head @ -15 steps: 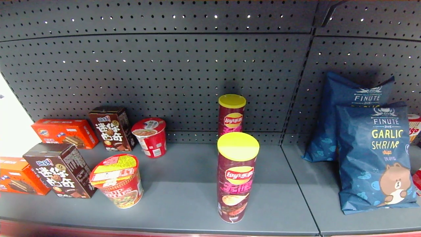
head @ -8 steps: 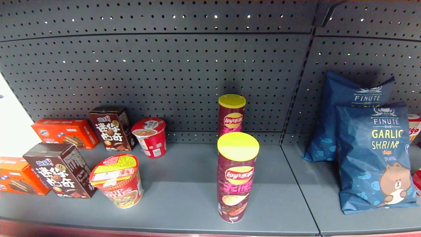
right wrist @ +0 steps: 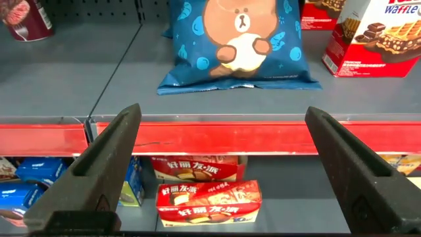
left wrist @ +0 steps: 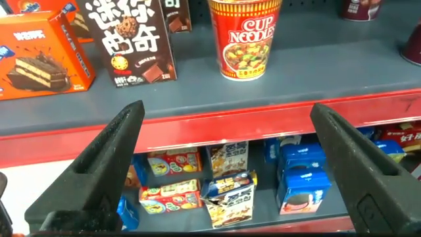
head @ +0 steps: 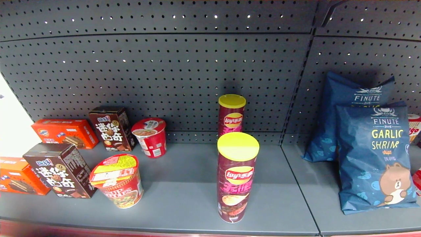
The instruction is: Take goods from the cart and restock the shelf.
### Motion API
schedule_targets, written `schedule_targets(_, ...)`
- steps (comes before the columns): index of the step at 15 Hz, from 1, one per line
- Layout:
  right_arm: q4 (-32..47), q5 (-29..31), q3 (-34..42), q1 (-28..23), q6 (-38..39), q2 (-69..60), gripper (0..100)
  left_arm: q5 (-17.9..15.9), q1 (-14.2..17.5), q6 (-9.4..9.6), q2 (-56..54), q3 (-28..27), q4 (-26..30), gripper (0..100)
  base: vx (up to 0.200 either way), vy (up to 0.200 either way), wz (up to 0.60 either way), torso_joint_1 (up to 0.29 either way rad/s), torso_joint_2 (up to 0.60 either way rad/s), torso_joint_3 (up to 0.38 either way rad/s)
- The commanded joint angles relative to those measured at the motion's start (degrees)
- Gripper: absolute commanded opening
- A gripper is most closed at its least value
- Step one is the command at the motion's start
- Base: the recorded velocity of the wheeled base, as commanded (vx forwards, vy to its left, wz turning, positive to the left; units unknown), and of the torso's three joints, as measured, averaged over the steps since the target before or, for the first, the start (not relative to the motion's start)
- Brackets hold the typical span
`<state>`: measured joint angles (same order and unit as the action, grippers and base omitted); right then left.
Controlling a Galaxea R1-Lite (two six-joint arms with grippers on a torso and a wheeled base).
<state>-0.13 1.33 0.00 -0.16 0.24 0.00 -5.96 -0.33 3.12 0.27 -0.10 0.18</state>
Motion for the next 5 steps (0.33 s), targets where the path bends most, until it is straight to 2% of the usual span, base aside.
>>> schedule_targets(1, 0.0, 0.0, 0.0, 0.0, 0.0, 0.0, 100, 0.0, 0.0, -0.04, 0.1, 0.0, 0.0, 100, 0.0, 0.0, 0.0, 0.0, 0.0, 0.0)
schedule_targets(5, 0.0, 0.0, 0.0, 0.0, 0.0, 0.0, 100, 0.1, 0.0, -0.22, 0.1, 0.0, 0.0, 100, 0.0, 0.0, 0.0, 0.0, 0.0, 0.0)
